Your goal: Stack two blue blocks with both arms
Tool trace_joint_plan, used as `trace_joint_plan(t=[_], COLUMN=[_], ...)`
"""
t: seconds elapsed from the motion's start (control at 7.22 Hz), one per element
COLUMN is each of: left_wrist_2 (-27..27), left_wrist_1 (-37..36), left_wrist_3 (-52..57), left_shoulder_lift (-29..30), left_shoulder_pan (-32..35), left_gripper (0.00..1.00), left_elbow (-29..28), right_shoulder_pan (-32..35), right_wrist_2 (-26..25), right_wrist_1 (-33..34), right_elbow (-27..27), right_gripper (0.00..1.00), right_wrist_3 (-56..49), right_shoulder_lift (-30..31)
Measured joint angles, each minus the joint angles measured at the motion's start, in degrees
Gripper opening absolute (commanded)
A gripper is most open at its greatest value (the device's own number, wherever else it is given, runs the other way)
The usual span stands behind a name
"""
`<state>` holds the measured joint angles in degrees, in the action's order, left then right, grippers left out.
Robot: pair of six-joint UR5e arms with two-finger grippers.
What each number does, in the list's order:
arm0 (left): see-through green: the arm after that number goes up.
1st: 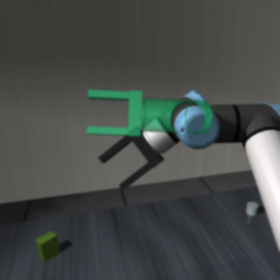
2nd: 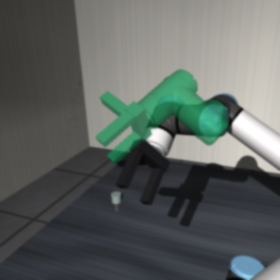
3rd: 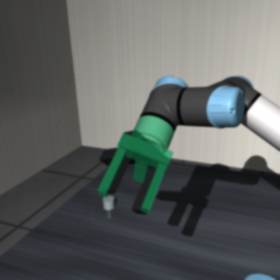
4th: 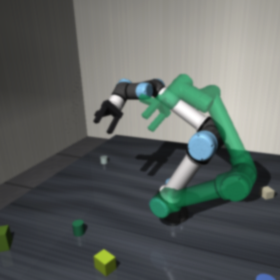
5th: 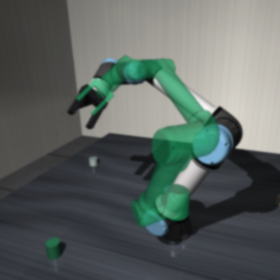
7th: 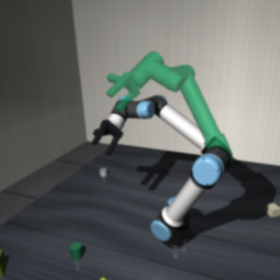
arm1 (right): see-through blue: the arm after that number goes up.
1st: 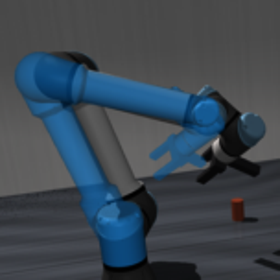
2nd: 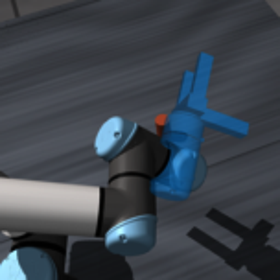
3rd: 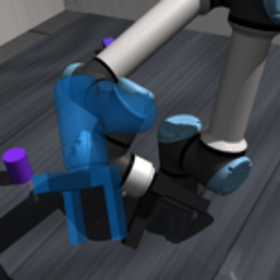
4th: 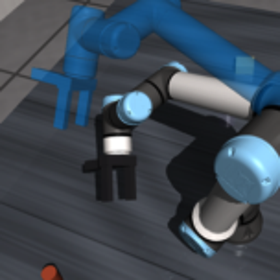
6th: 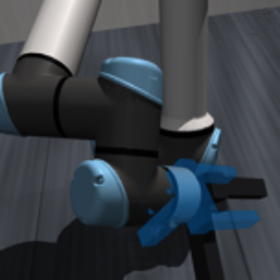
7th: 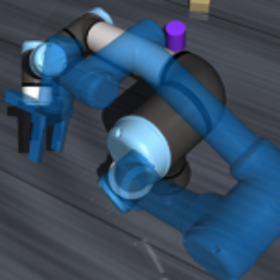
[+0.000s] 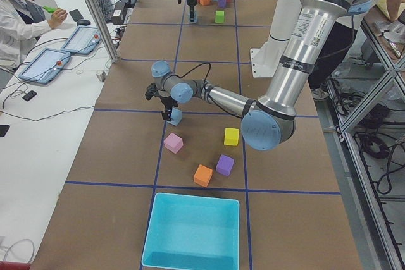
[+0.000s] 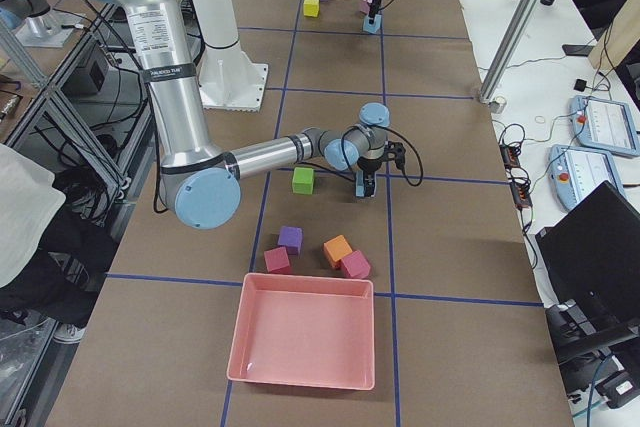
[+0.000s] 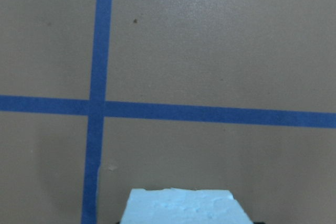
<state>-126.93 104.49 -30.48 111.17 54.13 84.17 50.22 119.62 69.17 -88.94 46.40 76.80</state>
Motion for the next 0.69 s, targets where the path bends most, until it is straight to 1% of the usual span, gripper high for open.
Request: trace_joint_plan(t=[0.28, 0.42, 0.55, 0.69], left_wrist_2=[1.3, 2.0, 2.3, 2.4], left_wrist_1=[0.1, 0.1, 0.2, 0.2], left_wrist_3=[0.0, 0.1, 0.3, 0.4], left_shoulder_lift=[0.0, 0.1, 0.3, 0.4], left_shoulder_pan=[-1.0, -1.7, -1.9, -2.0], left_gripper=[0.98, 0.88, 0.67, 0.57], left_elbow=[0.1, 0.0, -0.2, -0.3], right_shoulder_pan=[0.0, 0.0, -0.1, -0.3], right_wrist_2=[0.3, 0.3, 0.3, 0.3], right_wrist_1=[0.5, 1.4, 3.2, 5.5], right_elbow=[-1.2, -1.5, -1.7, -1.9], right_gripper=[0.75, 0.75, 0.75, 0.75], right_wrist_3=[0.0, 0.0, 0.2, 1.5], right_shoulder_lift=[-0.7, -1.7, -3.3, -5.8])
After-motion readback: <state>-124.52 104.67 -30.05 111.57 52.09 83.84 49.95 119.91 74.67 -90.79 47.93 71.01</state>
